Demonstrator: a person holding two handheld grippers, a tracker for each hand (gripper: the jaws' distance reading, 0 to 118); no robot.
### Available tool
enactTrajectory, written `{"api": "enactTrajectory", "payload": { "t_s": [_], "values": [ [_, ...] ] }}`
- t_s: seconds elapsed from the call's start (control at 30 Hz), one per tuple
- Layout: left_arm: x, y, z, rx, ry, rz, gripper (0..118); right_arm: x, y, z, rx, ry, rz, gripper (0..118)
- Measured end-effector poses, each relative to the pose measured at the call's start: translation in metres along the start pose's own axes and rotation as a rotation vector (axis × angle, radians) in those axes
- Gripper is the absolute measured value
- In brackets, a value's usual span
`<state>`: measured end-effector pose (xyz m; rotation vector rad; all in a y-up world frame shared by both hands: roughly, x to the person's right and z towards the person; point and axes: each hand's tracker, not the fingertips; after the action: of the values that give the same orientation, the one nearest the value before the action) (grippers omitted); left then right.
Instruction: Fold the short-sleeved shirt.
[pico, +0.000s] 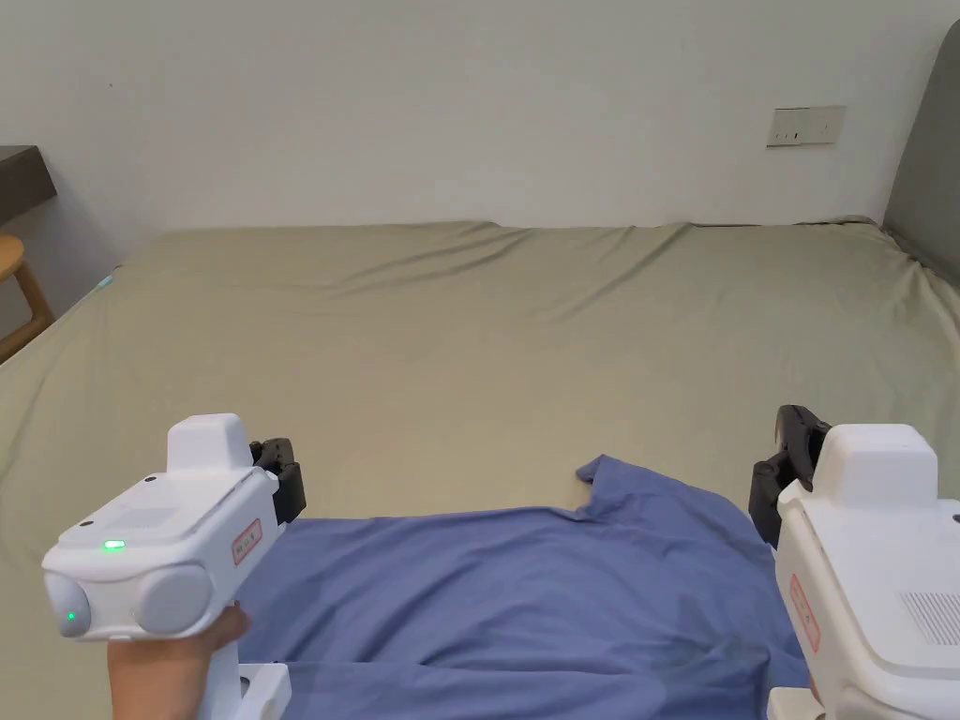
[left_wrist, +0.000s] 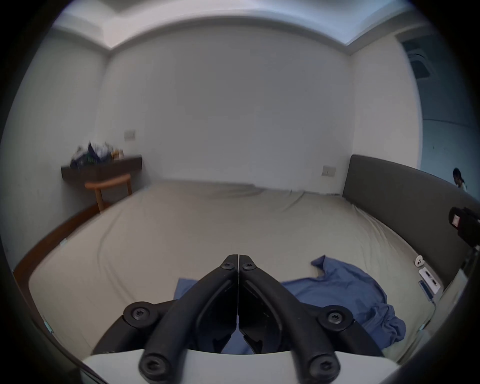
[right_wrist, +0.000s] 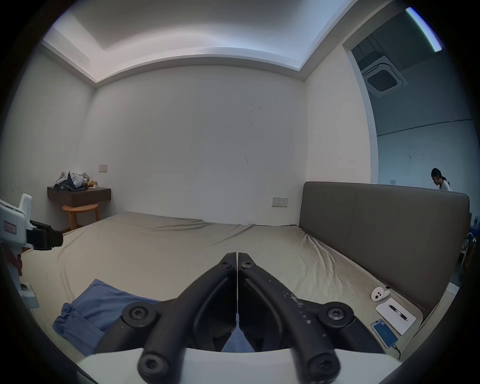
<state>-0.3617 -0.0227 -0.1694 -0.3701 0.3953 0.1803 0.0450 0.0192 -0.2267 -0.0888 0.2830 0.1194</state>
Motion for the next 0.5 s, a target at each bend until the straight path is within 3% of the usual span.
{"api": "enactTrajectory", "payload": {
  "t_s": [0.23,0.3,0.43,0.5],
  "values": [
    [-0.047,0.006,-0.122,-0.257,0.022,0.014,2,-0.007,-0.013,-0.061,-0.053,-0.023,0.008,3],
    [-0.059,-0.001,-0.155,-0.317,0.051,0.001,9,-0.009,-0.018,-0.08,-0.077,-0.024,0.006,3],
    [-0.079,-0.021,-0.214,-0.476,0.067,0.031,105,-0.014,-0.033,-0.119,-0.12,-0.029,0.014,3],
    [-0.085,-0.033,-0.233,-0.486,0.103,0.052,106,-0.015,-0.041,-0.134,-0.142,-0.034,0.016,3]
  ]
}}
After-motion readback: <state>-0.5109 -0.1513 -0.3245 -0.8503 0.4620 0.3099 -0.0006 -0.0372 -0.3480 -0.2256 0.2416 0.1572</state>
